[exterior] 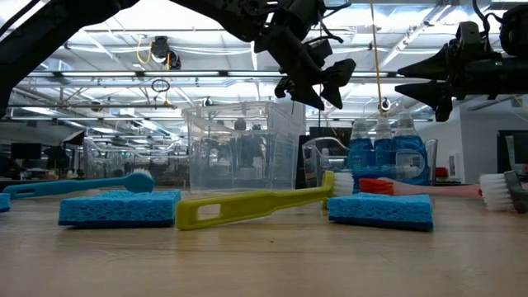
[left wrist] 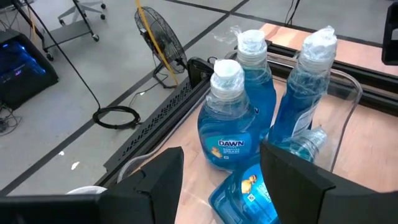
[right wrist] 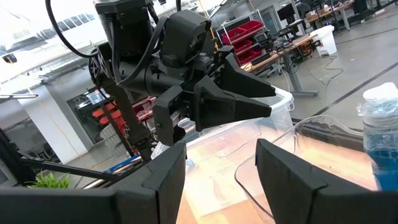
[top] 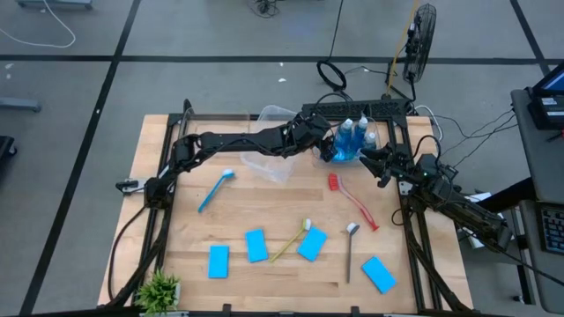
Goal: Pick & Place Kitchen Sink Supplies
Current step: Put the blue soap dispenser into the right transparent bin
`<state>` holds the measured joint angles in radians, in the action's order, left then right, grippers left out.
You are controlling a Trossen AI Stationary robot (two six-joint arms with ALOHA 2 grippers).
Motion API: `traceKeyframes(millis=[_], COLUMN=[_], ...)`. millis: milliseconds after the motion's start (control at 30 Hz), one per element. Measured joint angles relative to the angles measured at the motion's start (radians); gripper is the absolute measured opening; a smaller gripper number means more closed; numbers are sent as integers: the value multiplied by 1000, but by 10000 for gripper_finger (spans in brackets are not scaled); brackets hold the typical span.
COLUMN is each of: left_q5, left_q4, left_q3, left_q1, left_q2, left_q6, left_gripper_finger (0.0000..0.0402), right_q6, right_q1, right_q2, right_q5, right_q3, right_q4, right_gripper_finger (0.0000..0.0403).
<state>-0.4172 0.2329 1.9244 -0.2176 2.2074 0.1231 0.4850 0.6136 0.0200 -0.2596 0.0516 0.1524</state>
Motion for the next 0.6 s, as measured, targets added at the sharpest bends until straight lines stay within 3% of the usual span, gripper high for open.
traceKeyframes(millis=[333,600], left_q5=[25,27], left_q4=[-29,9], left_q3=[0,0], left_q1=[31,68], left_q2=[-84,-170], left_q6=[-123,-121], left_gripper_finger=[214,214], right_q6=[137,211], right_q1=[0,0], right_q2=[0,0], right_q5=[-3,-2], right_q3=[0,0], right_q4=[1,5], right_gripper_finger=[180,180])
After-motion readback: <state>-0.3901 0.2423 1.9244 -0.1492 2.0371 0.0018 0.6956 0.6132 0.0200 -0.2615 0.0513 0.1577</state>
